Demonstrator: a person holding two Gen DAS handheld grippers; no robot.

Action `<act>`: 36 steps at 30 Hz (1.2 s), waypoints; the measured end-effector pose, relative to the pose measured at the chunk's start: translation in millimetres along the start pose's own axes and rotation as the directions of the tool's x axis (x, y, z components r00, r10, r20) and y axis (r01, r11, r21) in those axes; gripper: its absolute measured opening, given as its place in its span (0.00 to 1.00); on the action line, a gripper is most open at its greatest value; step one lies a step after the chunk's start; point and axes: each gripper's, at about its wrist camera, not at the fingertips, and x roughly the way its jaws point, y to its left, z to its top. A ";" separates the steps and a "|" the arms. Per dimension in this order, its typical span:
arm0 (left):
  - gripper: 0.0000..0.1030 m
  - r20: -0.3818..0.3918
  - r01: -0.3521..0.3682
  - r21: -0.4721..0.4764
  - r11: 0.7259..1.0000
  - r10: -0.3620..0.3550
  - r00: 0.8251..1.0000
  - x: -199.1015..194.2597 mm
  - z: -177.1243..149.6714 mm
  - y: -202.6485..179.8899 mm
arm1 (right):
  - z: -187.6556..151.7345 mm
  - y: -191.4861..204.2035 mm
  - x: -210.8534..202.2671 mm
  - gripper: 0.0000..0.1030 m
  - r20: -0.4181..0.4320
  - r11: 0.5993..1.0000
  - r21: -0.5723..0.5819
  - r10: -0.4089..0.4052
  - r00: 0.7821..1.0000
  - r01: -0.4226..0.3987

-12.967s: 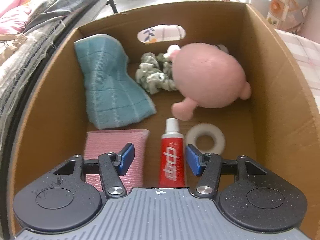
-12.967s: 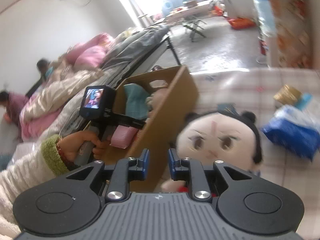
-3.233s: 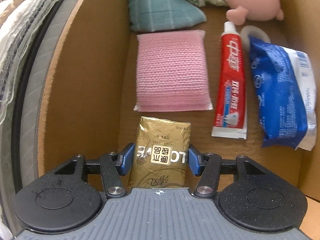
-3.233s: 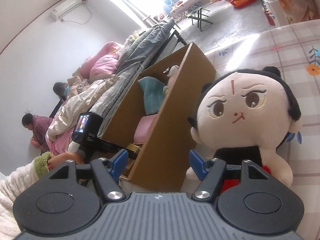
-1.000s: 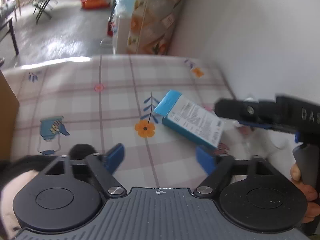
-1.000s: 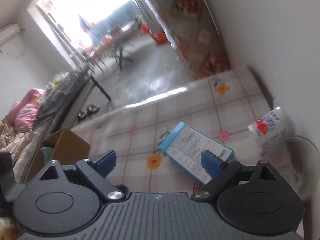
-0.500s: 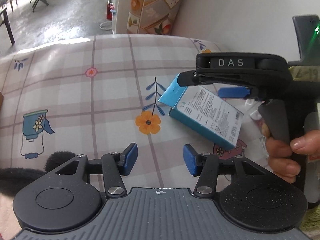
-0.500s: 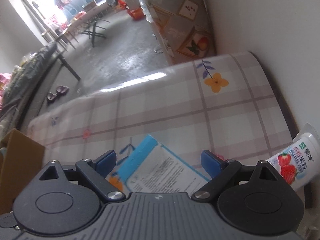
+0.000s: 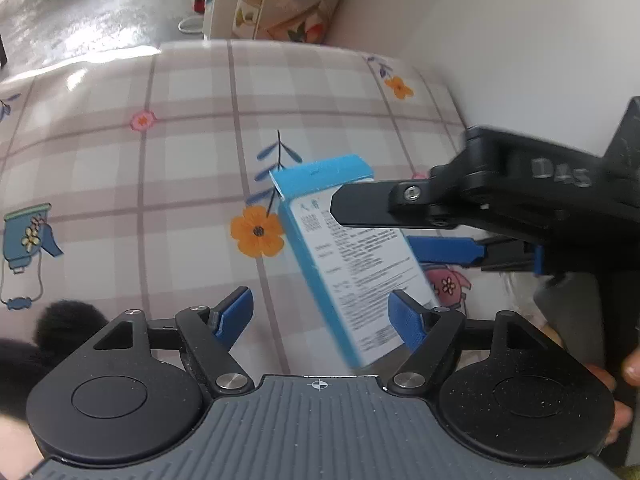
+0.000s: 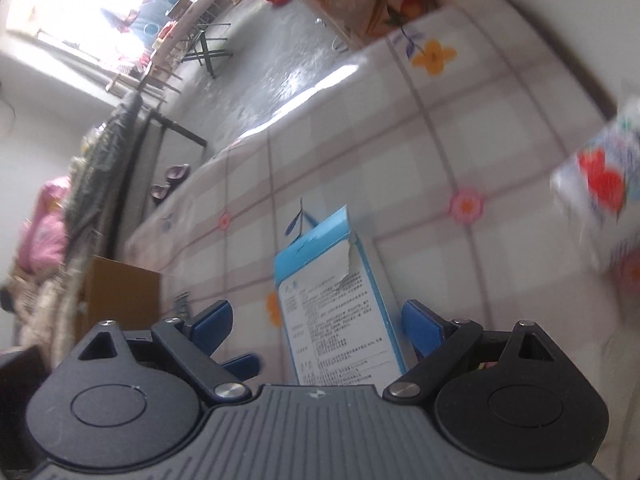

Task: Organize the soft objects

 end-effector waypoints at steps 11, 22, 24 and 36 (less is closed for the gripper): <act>0.64 -0.033 0.014 0.097 0.995 -0.011 0.999 2.9 -12.1 -18.7 | -19.0 -15.5 -10.6 0.91 -0.041 0.988 0.096 0.126 0.991 -0.122; 0.63 -0.057 0.002 0.194 0.981 0.010 0.998 -13.8 -47.2 -34.1 | -56.5 -5.2 -30.2 0.92 -0.063 0.993 0.061 0.108 0.992 -0.104; 0.64 -0.070 0.013 0.208 0.978 0.002 0.998 -19.2 -56.2 -34.6 | -66.2 -3.7 -34.8 0.92 -0.066 0.993 0.056 0.110 0.992 -0.106; 0.73 -0.074 0.046 0.259 0.965 -0.028 0.997 -37.3 -90.6 -36.8 | -125.4 -4.2 -91.9 0.92 0.074 0.993 0.011 0.114 0.991 -0.116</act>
